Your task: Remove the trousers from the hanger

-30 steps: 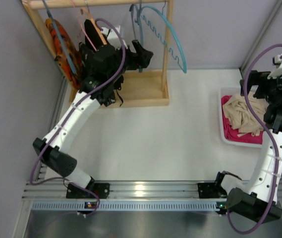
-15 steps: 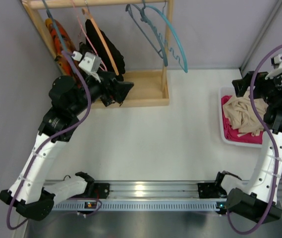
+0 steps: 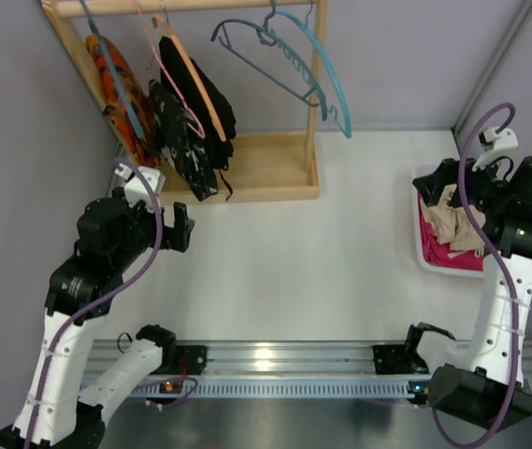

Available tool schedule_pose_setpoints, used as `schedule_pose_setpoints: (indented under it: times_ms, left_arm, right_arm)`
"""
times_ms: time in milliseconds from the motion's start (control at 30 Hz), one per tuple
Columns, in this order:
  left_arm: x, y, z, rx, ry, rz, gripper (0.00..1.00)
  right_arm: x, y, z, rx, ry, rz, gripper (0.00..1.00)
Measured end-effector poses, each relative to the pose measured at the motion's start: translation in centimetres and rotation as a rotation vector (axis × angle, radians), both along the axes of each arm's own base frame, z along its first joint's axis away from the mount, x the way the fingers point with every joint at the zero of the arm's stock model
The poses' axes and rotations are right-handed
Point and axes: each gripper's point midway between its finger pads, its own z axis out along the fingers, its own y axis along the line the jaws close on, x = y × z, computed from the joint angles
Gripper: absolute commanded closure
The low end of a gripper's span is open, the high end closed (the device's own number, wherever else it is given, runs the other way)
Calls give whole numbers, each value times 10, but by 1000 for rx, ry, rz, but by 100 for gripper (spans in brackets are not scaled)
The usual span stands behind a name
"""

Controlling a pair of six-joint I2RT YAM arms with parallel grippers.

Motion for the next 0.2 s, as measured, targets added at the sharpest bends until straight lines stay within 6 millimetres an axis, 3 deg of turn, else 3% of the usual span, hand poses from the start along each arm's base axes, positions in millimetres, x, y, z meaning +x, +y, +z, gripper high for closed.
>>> schedule_pose_setpoints:
  times_ms: [200]
  left_arm:
    - [-14,36,-26,55,65,145,1]
  right_arm:
    - [-6,11,-16,-9,32,38,1]
